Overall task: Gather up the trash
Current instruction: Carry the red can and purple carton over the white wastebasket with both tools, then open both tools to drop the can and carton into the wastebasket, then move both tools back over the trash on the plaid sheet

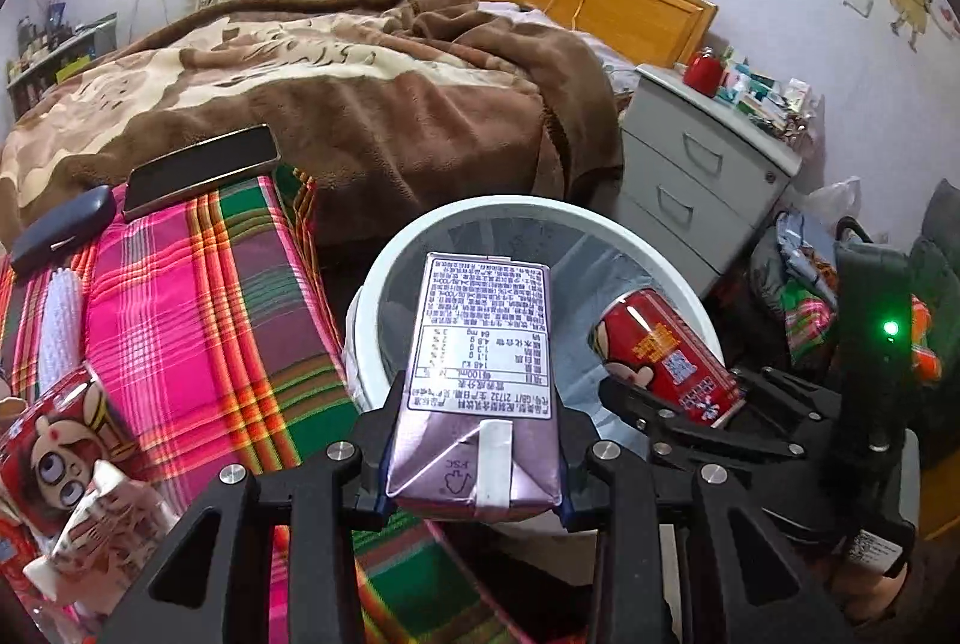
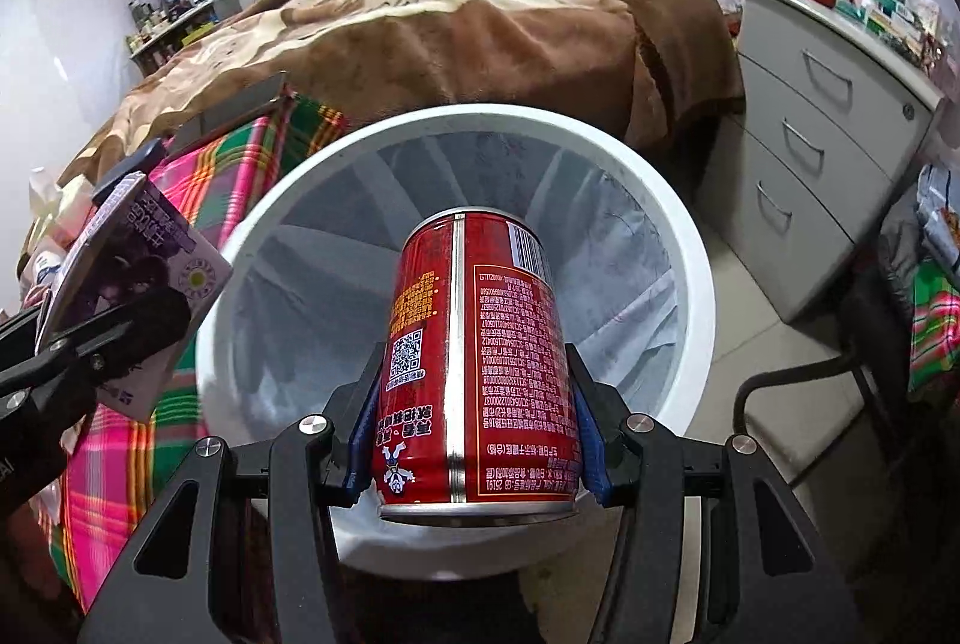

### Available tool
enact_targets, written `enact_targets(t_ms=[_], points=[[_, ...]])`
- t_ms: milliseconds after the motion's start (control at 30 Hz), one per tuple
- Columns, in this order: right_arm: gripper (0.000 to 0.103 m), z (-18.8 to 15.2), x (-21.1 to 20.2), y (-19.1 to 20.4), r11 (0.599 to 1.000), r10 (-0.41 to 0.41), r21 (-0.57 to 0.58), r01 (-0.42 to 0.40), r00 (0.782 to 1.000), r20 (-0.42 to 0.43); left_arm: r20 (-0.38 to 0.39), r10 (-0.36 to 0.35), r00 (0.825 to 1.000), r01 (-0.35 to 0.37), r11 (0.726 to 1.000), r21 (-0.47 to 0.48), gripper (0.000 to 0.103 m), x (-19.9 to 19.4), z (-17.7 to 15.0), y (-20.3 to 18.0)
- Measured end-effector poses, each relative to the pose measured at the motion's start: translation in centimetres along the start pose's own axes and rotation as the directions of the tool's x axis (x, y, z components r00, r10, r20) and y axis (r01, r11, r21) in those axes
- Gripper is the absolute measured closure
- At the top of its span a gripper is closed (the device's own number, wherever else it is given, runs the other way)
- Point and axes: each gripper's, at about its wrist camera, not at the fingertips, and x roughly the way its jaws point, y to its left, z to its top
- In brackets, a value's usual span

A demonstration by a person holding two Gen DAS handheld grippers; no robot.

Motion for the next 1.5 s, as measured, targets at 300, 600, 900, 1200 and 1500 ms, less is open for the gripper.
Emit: enact_targets(t_ms=[300, 600, 900, 1200, 1500], points=[[0.038, 0.1, -0.6, -1.1, 1.0, -0.019, 0.016, 0.019, 1.0, 0.017, -0.023, -0.013, 1.0, 0.012, 0.999, -0.036, 0.048, 1.3, 0.4, 0.5], [0.038, 0.3, -2.0, -0.7, 0.999, -0.029, 0.02, 0.028, 0.997, 0.065, 0.009, 0.025, 1.0, -0.025, 0.999, -0.042, 0.048, -0.8, 0.1, 1.1], [0.038, -0.5, -4.0, 1.3, 1.0, 0.014, 0.003, -0.014, 0.994, 0.109, 0.054, 0.074, 0.996, -0.069, 0.994, -0.087, 0.048, -5.4, -2.3, 3.5], [0.038, -1.9, -5.6, 4.7, 0.995, 0.088, -0.059, -0.08, 0.985, 0.151, 0.116, 0.145, 0.982, -0.128, 0.981, -0.145, 0.048, -11.0, -6.1, 7.7], [0.038, -3.5, -5.4, 9.2, 0.978, 0.184, -0.128, -0.167, 0.973, 0.136, 0.133, 0.238, 0.962, -0.205, 0.954, -0.219, 0.042, -15.9, -9.8, 13.8]])
